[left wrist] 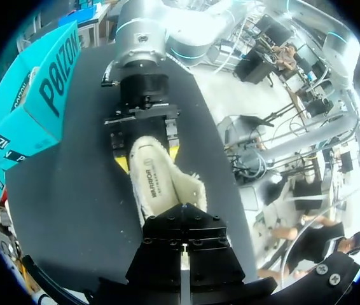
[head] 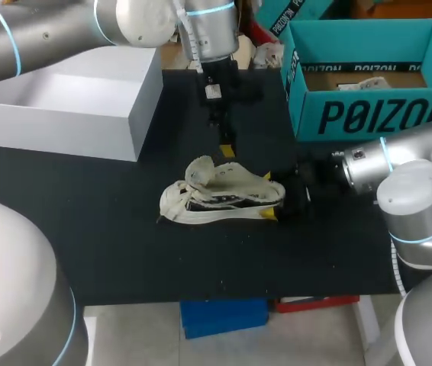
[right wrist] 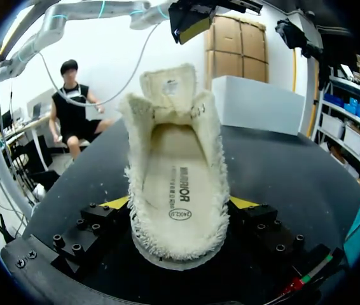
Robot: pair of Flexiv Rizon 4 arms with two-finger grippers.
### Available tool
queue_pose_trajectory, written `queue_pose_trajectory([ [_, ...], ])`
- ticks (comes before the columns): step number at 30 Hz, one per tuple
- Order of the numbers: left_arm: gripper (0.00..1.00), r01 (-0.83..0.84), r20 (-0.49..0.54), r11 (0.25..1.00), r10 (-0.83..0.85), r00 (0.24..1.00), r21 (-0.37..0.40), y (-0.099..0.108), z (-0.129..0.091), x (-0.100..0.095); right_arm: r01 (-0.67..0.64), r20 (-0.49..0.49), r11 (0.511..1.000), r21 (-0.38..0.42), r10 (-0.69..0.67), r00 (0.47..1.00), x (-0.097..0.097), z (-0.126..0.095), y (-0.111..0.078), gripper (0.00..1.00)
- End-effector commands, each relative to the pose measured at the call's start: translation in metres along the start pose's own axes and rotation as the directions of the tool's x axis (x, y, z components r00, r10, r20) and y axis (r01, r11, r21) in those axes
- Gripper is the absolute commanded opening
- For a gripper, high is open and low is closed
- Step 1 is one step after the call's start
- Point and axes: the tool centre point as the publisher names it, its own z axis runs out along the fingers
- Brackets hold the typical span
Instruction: Take the shoe out of the shoebox, open the shoe tongue, remove and reinsert the insole, then place the shoe into the shoebox
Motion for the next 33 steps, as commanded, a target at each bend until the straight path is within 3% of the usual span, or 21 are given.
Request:
queue_pose_trajectory([
  [1, 0.00, 0.005, -0.055, 1.000, -0.004, 0.998, 0.014, 0.003, 0.008, -0.008, -0.001, 0.001, 1.000, 0.000, 0.001, 1.000, -0.001, 0.001, -0.002, 0.00],
  [33, 0.00, 0.100, 0.029, 0.994, -0.101, 0.994, 0.050, 0.016, 0.087, -0.020, -0.001, 0.001, 1.000, 0.000, 0.001, 1.000, -0.001, 0.001, -0.002, 0.00],
])
